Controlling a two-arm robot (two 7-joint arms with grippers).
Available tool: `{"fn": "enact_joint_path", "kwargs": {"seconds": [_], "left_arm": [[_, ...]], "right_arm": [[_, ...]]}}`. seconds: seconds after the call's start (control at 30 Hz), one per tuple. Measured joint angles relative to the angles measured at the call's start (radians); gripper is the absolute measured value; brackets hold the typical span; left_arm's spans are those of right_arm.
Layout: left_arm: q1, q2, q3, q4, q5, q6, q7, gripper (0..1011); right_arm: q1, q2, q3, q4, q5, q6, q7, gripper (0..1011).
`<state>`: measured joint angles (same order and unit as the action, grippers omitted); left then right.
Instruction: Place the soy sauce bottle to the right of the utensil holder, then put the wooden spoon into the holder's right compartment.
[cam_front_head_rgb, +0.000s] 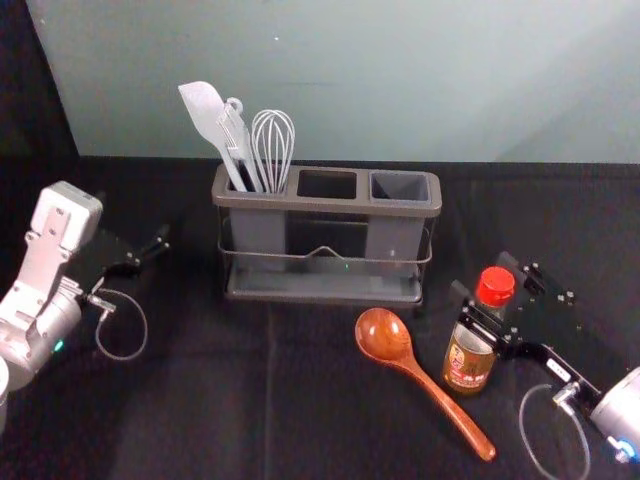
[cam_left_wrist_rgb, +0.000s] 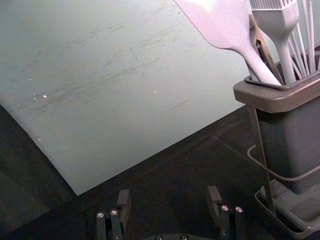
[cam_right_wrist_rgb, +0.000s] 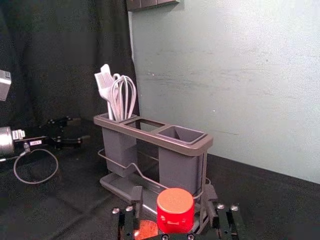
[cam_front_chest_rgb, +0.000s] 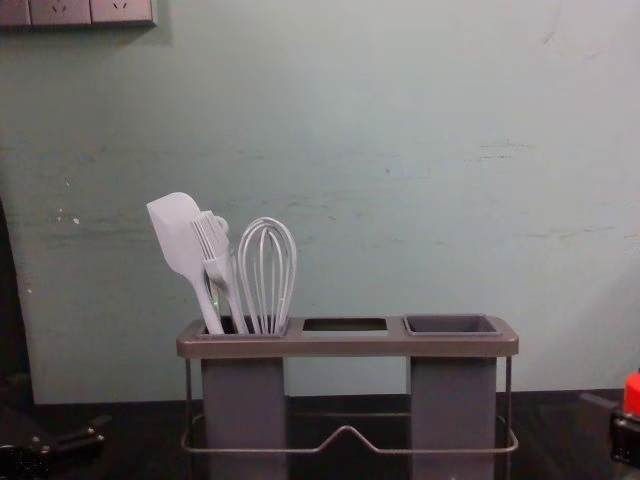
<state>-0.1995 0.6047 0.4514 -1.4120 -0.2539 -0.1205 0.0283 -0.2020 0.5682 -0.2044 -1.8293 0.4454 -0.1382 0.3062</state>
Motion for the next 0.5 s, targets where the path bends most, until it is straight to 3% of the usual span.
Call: {"fn": "enact_joint_path", "kwargs": {"seconds": [0.4, 0.5], "left_arm": [[0.0, 0.0, 0.0, 0.0, 0.0, 0.0, 0.0, 1005], [0.0, 0.0, 0.0, 0.0, 0.0, 0.0, 0.0, 1005]], "right_arm": [[-0.012, -0.015, 0.021, -0.011, -0.009, 0.014, 0.024, 410], [-0.015, -0.019, 0.027, -0.014, -0.013, 0.017, 0.028, 380]]}}
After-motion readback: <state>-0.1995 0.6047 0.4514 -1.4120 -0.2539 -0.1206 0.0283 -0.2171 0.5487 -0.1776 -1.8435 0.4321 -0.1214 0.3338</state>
